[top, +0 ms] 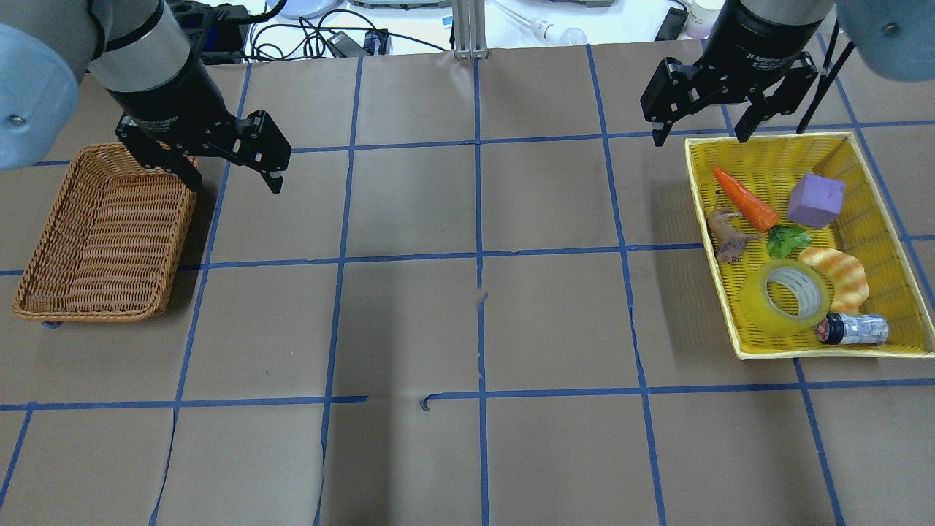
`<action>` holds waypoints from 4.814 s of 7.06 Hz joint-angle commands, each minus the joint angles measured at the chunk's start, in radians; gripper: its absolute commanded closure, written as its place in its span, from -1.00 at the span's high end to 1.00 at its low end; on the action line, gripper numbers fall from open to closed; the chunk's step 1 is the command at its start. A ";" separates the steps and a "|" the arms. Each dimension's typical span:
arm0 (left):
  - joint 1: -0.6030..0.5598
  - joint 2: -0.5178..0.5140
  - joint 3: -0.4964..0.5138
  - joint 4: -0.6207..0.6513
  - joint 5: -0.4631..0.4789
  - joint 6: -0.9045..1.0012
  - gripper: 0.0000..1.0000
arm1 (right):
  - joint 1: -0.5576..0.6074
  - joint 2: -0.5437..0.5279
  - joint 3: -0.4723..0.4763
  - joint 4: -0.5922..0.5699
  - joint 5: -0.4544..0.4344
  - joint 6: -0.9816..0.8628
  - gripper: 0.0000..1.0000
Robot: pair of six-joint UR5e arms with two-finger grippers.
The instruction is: Transfer tape with both arms
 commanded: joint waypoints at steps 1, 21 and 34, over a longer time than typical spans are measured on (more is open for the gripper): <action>0.000 -0.002 0.001 0.000 0.000 0.001 1.00 | -0.041 0.017 0.004 -0.008 -0.001 -0.013 1.00; 0.003 -0.011 -0.007 0.001 -0.032 0.011 1.00 | -0.497 0.147 0.201 -0.114 0.081 -0.567 -1.00; 0.009 -0.017 -0.009 0.001 -0.032 0.012 1.00 | 0.477 0.384 0.274 -0.597 0.143 0.746 -0.82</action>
